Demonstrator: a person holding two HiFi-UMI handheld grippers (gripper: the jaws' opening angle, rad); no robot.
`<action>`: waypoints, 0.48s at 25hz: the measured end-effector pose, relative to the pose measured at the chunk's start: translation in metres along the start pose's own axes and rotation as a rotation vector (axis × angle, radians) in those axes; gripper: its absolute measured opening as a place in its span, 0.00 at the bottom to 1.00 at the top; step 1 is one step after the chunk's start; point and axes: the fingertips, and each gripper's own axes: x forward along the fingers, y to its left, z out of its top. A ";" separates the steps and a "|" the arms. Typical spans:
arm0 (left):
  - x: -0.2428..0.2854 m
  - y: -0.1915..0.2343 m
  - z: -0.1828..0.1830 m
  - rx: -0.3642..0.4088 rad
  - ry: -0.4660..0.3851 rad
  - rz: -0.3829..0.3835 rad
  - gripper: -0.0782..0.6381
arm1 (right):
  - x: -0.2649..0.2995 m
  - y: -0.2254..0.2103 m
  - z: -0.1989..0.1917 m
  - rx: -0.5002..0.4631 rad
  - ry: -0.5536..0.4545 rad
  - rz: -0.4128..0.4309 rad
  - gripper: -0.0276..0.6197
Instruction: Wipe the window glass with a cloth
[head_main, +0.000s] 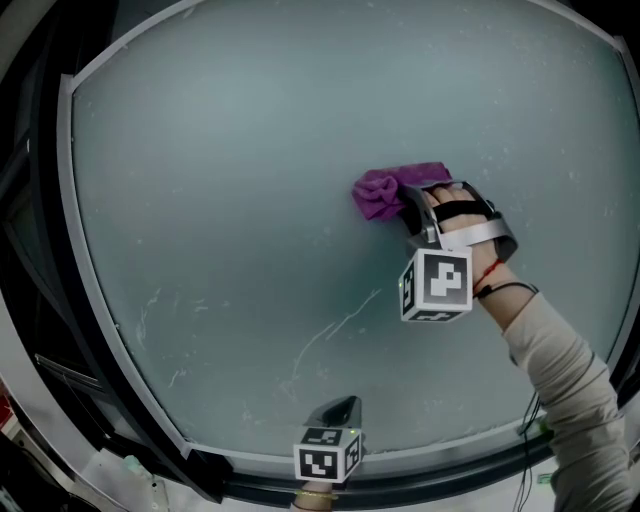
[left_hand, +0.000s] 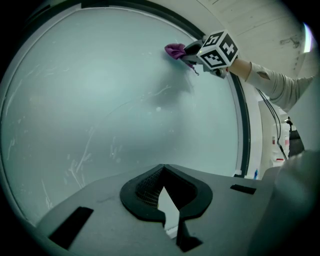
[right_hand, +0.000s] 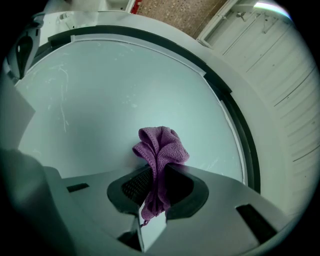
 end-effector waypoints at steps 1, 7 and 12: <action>0.000 0.000 0.000 -0.001 -0.001 0.000 0.12 | -0.002 0.003 0.000 0.005 0.001 0.003 0.14; -0.004 -0.003 0.000 -0.001 -0.003 -0.002 0.12 | -0.015 0.027 0.000 0.032 0.002 0.041 0.14; -0.007 -0.005 -0.001 -0.004 0.000 -0.003 0.12 | -0.029 0.054 0.000 0.045 0.006 0.079 0.14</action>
